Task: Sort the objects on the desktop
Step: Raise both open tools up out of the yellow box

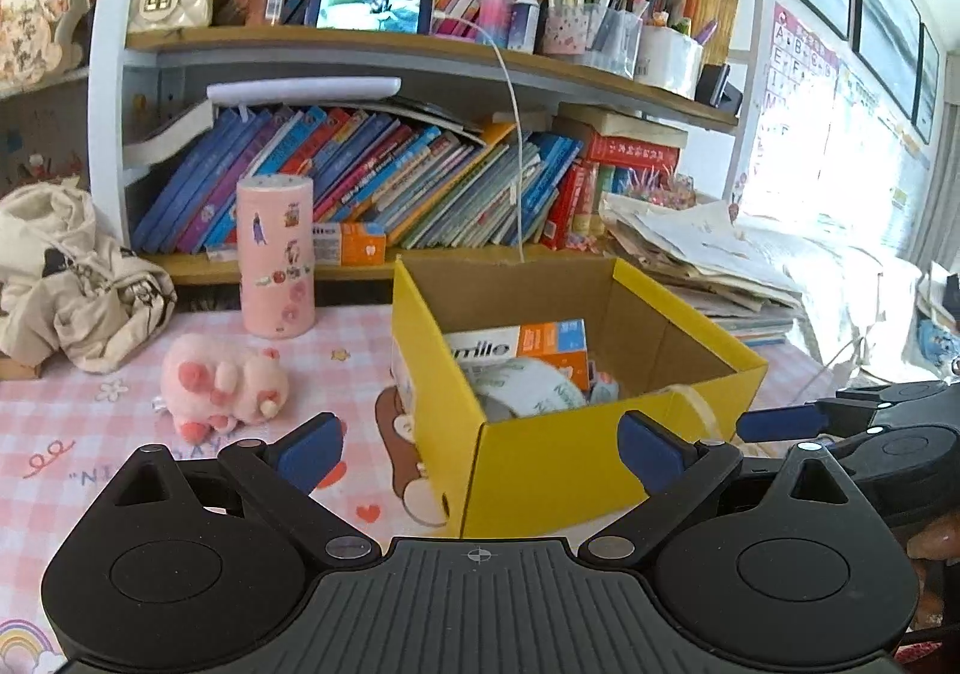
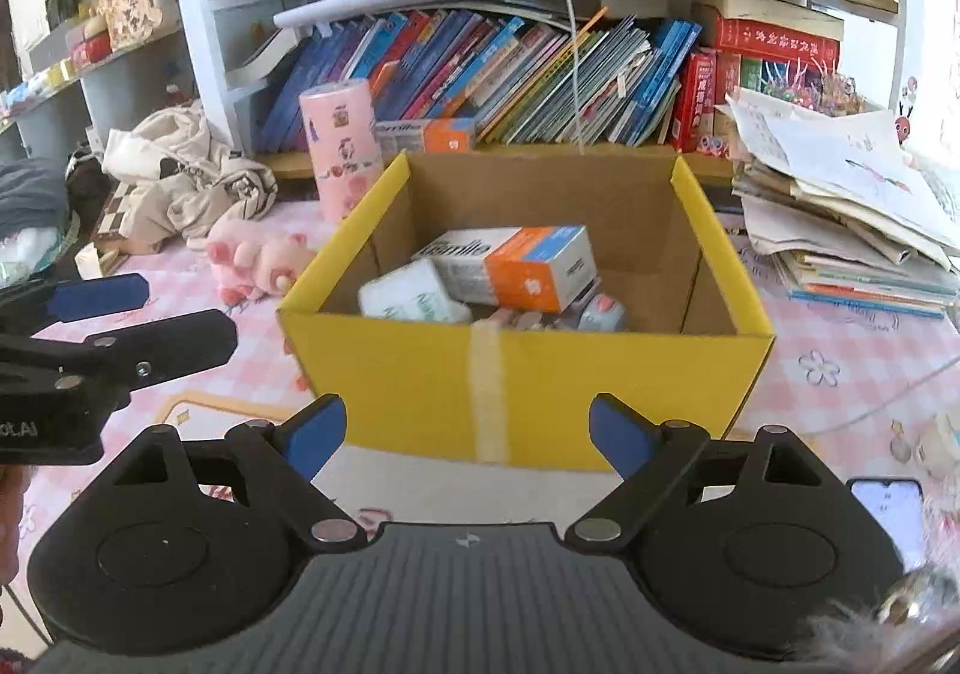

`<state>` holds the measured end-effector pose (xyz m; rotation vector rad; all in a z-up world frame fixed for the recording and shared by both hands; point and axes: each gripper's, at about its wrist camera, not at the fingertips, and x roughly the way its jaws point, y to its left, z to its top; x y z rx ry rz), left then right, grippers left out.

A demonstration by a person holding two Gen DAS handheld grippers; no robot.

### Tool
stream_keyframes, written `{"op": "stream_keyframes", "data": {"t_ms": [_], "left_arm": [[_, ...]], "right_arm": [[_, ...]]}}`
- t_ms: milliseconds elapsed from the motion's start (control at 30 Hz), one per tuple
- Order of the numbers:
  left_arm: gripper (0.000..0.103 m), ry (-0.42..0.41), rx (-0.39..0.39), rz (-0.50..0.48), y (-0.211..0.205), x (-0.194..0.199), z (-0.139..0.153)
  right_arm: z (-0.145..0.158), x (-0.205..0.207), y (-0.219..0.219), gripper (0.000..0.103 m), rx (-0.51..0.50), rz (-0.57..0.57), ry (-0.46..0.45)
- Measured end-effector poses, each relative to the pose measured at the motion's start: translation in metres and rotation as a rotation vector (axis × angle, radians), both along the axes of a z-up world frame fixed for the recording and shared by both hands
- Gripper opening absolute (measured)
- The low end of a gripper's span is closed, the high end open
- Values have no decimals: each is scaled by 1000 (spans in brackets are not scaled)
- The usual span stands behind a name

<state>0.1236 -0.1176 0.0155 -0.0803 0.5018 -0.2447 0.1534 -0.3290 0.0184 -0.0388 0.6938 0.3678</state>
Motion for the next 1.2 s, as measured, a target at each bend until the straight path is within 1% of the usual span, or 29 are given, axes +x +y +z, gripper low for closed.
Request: {"op": "stream_keyframes", "data": {"t_ms": [133, 267, 567, 933, 1200], "left_arm": [[100, 10, -16, -11, 13, -2, -3], [100, 31, -24, -18, 25, -4, -7], [100, 92, 7, -15, 54, -14, -16], [100, 141, 55, 89, 107, -35, -21], [100, 144, 72, 183, 149, -49, -20]], "right_arm": [[-4, -7, 13, 89, -15, -9, 24], [-10, -12, 25, 89, -19, -13, 71], [-30, -16, 59, 90, -17, 10, 180], [-43, -19, 121, 91, -13, 119, 226], [-44, -17, 170, 91, -12, 216, 215]]}}
